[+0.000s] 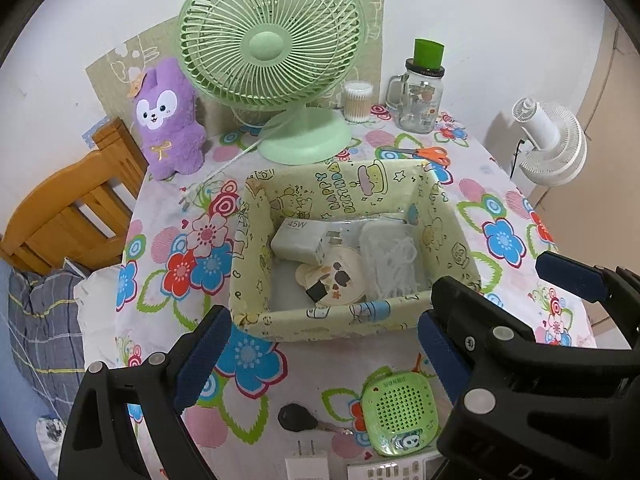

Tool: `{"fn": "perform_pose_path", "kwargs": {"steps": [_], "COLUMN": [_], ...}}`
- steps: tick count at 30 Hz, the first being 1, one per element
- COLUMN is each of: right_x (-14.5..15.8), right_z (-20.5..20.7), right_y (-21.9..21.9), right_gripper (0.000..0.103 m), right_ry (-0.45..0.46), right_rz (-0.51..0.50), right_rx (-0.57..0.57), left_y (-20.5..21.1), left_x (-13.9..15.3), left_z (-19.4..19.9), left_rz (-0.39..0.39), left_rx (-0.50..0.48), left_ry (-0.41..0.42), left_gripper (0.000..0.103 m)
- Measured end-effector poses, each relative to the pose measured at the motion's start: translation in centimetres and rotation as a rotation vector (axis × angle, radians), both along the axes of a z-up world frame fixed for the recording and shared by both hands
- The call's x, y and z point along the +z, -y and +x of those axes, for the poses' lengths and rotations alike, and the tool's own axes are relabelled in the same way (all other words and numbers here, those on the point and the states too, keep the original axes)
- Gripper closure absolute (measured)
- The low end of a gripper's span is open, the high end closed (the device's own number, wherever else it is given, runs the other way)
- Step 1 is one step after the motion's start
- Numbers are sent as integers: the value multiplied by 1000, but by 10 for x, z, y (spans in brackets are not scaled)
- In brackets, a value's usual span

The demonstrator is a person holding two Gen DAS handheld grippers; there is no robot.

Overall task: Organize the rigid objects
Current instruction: 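Raise both open tools out of the fabric box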

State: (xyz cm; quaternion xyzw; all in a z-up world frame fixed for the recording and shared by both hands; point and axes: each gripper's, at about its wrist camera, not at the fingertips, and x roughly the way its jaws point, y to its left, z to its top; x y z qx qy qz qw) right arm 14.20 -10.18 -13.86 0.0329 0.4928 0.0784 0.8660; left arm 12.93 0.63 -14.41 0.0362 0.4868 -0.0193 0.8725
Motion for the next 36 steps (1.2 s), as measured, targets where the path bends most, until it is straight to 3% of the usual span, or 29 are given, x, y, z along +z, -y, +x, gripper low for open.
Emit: {"fn": "perform_pose_path", "kwargs": {"steps": [29, 36], "right_x": [17, 13], "right_z": [-50, -61], "right_y": [-4, -10], "right_gripper": [12, 12], "right_ry": [39, 63], "right_rz": [-11, -14], "right_rx": [44, 82], "left_y": [-9, -13], "left_x": [11, 6], "left_z": [-49, -63], "left_rz": [-51, -32], "left_rx": [-2, 5], "left_ry": [20, 43], "left_gripper": [1, 1]}}
